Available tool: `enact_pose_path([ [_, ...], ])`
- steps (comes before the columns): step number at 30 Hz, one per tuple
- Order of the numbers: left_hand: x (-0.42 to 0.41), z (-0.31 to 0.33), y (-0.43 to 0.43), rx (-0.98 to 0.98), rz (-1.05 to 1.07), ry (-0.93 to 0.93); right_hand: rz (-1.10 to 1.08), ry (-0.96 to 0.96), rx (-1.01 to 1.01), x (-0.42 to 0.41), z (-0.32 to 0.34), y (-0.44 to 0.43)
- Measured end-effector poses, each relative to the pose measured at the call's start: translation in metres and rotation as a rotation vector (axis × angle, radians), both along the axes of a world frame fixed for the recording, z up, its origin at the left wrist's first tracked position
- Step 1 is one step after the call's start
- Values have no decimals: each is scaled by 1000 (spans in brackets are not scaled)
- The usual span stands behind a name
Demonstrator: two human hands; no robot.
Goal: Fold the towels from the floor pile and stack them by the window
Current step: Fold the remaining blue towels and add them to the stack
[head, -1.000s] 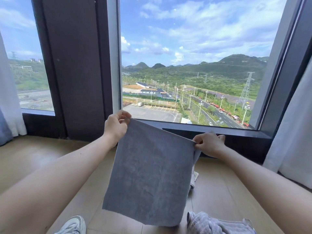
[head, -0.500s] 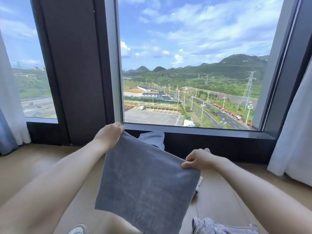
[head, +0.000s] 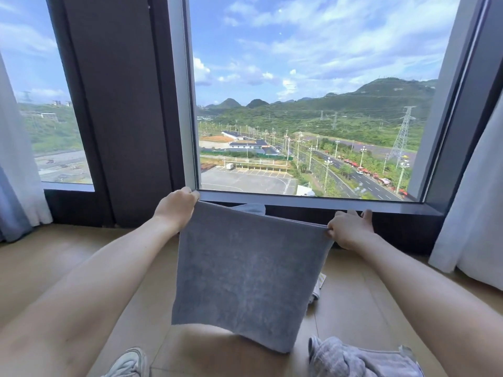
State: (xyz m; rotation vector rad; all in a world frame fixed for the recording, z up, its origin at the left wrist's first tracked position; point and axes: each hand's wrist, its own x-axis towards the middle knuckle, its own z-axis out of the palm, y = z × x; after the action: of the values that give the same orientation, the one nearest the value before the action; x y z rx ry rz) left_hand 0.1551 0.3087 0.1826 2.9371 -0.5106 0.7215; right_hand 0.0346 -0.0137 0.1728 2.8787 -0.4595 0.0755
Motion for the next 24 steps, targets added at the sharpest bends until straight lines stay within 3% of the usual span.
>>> enact_pose_path([
  [2,0,0,1,-17,6,4,-13,-38,5,1,-5,-2],
  [8,2,-2,7,-56,11,39,-68,-245,373,9,-7,-12],
  [19,4,3,7,-186,19,79,-40,-541,742,6,7,-16],
  [24,1,2,12,-216,58,134,-18,-569,881,-1,7,-8],
])
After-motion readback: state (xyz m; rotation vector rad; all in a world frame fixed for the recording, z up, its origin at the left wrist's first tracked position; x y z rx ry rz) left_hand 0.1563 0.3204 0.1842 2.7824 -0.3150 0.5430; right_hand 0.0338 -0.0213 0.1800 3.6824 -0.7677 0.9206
